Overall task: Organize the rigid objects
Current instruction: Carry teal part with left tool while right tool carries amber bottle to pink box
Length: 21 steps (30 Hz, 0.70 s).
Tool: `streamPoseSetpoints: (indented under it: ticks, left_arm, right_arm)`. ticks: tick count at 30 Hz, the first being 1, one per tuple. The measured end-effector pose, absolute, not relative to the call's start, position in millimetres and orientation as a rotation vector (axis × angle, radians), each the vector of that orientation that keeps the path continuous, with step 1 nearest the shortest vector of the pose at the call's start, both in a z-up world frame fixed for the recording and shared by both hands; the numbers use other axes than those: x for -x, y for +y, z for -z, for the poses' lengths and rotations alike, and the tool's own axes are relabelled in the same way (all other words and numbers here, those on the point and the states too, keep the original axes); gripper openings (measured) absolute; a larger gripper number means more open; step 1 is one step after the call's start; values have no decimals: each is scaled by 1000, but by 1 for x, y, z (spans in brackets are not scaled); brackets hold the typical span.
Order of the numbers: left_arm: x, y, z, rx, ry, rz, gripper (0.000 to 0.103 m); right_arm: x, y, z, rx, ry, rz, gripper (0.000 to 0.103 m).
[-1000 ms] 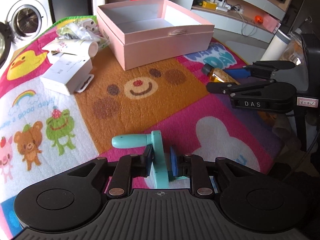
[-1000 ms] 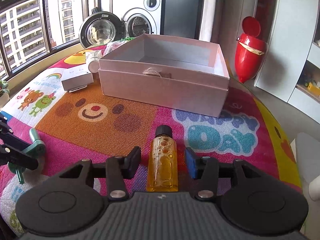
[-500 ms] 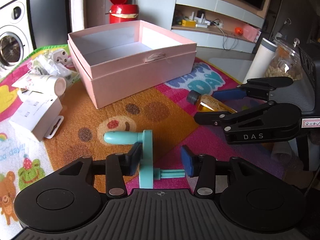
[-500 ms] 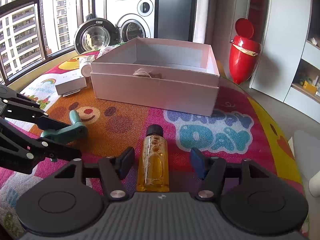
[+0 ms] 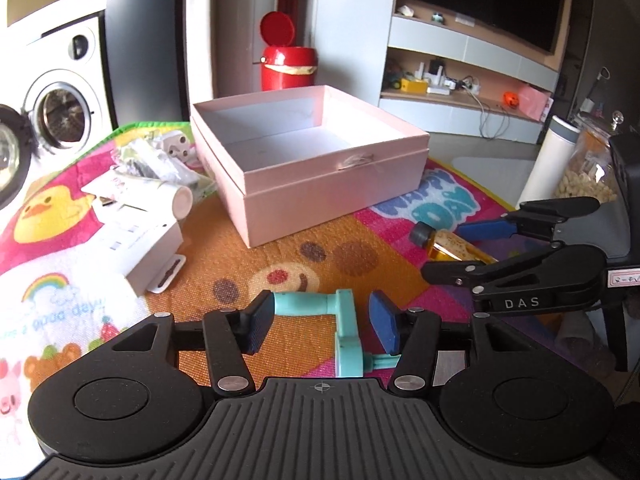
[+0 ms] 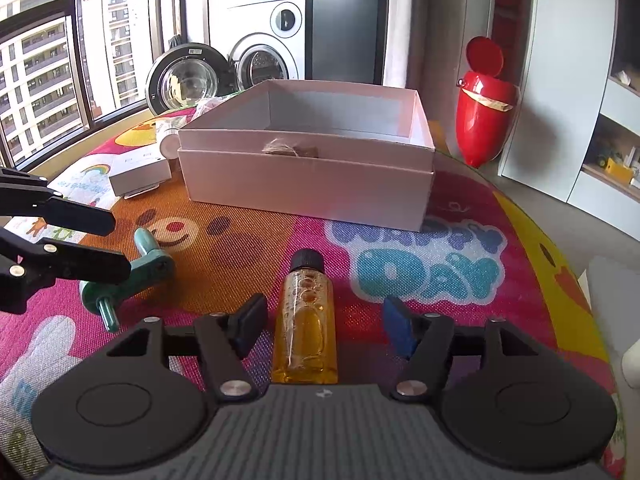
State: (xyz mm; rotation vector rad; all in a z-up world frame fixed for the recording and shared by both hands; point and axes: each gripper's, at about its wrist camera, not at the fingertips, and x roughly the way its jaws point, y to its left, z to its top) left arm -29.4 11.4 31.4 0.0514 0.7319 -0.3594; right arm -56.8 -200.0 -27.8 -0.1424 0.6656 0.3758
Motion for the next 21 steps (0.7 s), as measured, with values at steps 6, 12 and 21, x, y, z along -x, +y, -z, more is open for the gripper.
streamPoseSetpoints:
  ticks: [6,12,21]
  left_arm:
    - [8,9,-15,-15,766,355,62]
    - [10,1,-9,-91,727,360,62]
    - [30,-4,-13,-224,661,403,62]
  right_arm:
    - [57,-200,28,142,665,-375,65]
    - [57,-199,28,143,663,-375,65]
    - [66,-191,19,220,662,-411,28]
